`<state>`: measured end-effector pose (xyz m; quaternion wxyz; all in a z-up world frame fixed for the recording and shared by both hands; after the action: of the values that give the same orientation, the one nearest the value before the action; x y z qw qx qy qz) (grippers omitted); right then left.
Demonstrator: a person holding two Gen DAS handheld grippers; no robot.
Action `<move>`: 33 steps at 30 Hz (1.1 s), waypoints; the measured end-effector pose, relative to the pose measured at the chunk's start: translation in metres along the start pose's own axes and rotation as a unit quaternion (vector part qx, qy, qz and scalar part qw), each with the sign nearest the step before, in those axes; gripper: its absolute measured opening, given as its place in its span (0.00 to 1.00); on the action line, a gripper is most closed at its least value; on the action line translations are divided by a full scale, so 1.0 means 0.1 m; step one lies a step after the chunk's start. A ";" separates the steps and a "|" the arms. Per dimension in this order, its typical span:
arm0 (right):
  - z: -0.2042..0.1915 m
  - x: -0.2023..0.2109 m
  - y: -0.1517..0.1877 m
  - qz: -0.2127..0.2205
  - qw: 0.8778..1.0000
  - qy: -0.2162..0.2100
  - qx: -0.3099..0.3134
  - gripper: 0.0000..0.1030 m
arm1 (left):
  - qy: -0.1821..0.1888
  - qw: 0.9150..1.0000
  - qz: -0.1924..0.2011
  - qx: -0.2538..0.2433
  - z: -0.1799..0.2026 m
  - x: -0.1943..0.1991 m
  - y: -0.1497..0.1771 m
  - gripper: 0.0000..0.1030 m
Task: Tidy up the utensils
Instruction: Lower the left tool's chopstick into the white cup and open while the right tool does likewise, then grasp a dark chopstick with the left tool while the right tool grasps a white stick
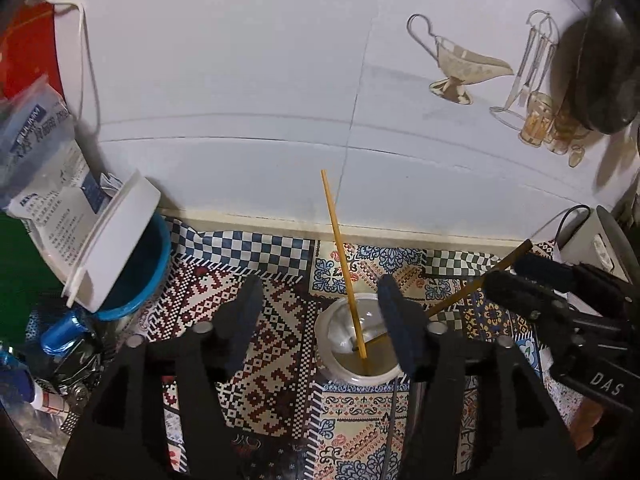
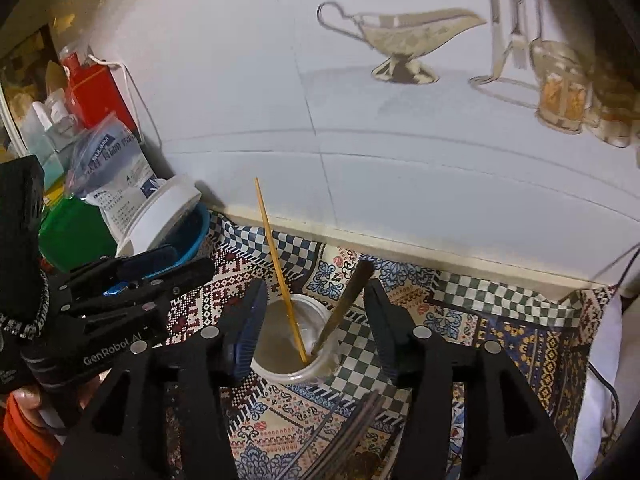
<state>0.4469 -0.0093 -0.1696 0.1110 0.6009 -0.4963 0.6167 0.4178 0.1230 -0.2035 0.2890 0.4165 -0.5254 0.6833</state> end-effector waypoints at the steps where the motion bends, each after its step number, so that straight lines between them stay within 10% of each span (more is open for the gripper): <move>1: 0.01 0.04 0.03 0.003 1.000 0.006 0.002 0.47 | -0.001 1.000 0.000 -0.002 0.02 0.02 0.01 0.60; 15: 0.23 0.31 0.64 -0.016 0.998 0.052 -0.025 0.60 | 0.002 0.996 -0.071 -0.058 0.29 -0.07 0.70 0.62; 33: 0.58 -0.42 2.21 -0.191 0.972 0.059 -0.120 0.60 | 0.011 0.967 -0.234 -0.102 0.55 -0.91 2.04 0.62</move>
<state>0.3324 -0.1396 -0.3234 0.3270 0.6298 -0.4351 0.5541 0.3067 0.0165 -0.3743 0.4879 0.4882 -0.4772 0.5440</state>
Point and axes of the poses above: each gripper's, at about its wrist camera, not at the fingertips, and x roughly against the way its jaws point, z to its right, y to its underside, the point moved 7 cm from there along -x, roughly the way its jaws point, and after that the axes turned 14 degrees about -z, right-handed, at the moved point
